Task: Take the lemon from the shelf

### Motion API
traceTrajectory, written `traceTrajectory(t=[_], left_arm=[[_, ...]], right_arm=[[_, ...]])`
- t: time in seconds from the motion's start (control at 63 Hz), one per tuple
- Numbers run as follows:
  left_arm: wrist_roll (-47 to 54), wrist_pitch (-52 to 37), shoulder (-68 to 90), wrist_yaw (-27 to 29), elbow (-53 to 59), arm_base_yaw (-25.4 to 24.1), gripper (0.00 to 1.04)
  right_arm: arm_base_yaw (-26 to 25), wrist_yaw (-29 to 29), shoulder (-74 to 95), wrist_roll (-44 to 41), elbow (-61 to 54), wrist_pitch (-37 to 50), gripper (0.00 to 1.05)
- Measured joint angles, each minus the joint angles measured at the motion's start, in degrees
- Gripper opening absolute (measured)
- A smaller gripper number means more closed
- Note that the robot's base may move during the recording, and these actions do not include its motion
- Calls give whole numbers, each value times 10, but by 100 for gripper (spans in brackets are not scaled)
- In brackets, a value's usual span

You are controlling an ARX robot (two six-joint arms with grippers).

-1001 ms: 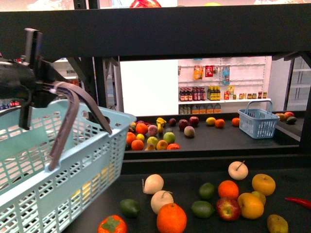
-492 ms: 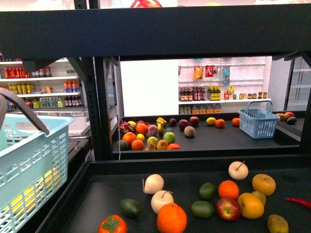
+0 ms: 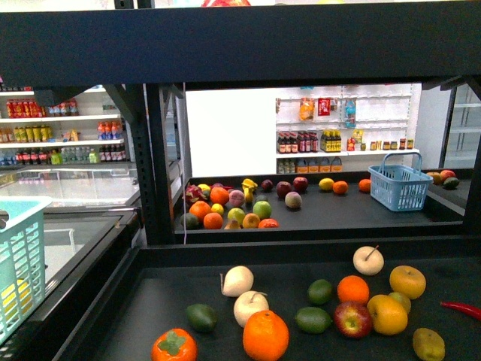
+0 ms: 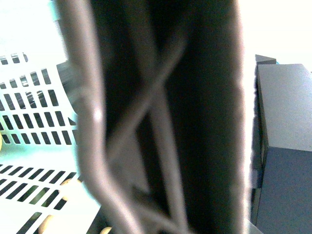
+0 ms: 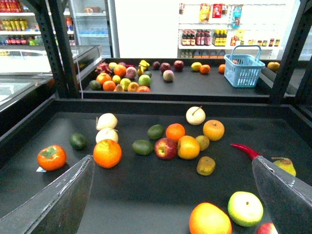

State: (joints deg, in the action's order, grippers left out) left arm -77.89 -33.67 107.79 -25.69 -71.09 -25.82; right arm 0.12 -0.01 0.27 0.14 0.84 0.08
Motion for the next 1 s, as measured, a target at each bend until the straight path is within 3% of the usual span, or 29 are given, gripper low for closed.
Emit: traceTrajectory(t=[0.556, 0.588, 1.001], left_arm=[[6, -3, 1, 3, 30, -9, 11], [29, 12, -3, 10, 29, -9, 22], [96, 80, -17, 17, 29, -9, 94]], right_arm=[[0, 0, 0, 0, 0, 0, 97], [0, 0, 0, 0, 0, 0, 97], [0, 0, 0, 0, 0, 0, 97]])
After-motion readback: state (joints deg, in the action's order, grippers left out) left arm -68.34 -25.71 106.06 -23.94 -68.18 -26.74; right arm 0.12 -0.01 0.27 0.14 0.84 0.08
